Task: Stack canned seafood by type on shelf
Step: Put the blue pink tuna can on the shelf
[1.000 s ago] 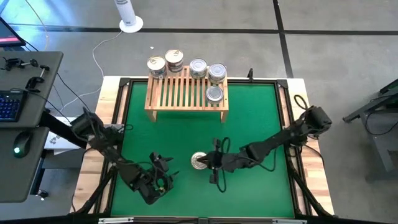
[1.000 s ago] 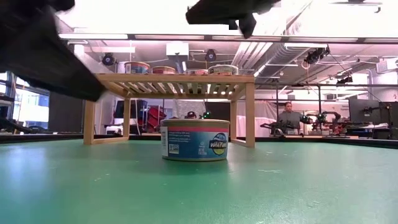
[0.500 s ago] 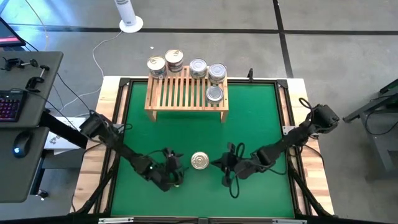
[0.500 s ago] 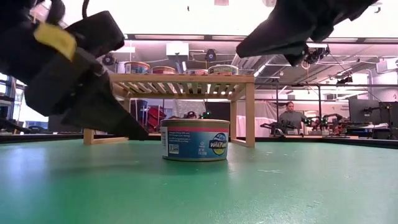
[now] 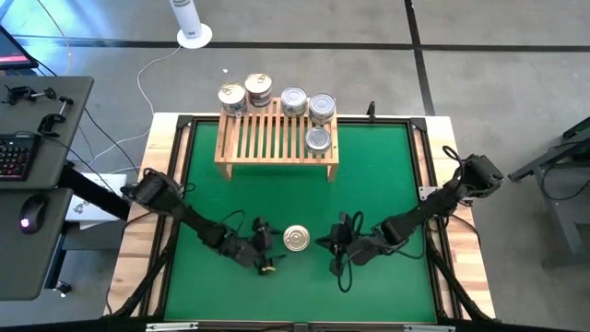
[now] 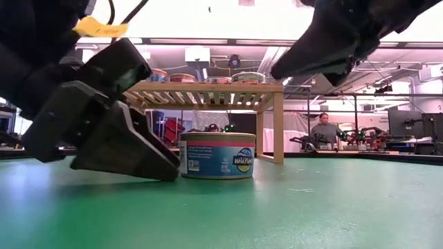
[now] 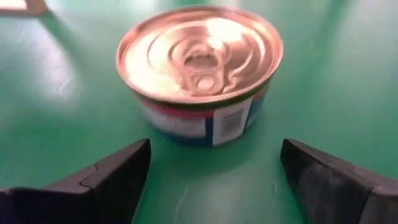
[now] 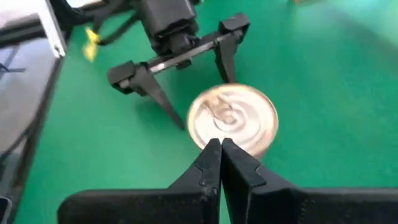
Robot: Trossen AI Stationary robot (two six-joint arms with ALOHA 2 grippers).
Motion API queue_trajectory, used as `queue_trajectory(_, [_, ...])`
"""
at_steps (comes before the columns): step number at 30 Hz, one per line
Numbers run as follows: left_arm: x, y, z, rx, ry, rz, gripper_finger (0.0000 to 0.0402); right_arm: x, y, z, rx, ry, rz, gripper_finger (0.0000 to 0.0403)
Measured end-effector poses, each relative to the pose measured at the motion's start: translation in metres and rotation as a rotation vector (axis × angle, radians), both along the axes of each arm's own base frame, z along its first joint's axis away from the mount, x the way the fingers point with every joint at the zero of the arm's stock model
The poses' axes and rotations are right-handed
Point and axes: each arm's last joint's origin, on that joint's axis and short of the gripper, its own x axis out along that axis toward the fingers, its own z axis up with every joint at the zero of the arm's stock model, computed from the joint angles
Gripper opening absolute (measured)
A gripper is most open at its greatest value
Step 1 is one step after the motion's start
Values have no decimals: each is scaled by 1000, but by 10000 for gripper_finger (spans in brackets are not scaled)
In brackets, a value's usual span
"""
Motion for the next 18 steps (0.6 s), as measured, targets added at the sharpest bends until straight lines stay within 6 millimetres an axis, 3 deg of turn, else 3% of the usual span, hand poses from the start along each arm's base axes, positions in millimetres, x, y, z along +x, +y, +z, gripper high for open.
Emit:
queue_trajectory(9, [16, 8, -11, 87, -132, -43, 352, -5, -19, -21, 77, 179, -188, 0])
queue_trajectory(18, [38, 16, -18, 86, -170, -43, 352, 12, -31, -47, 130, 223, -210, 0])
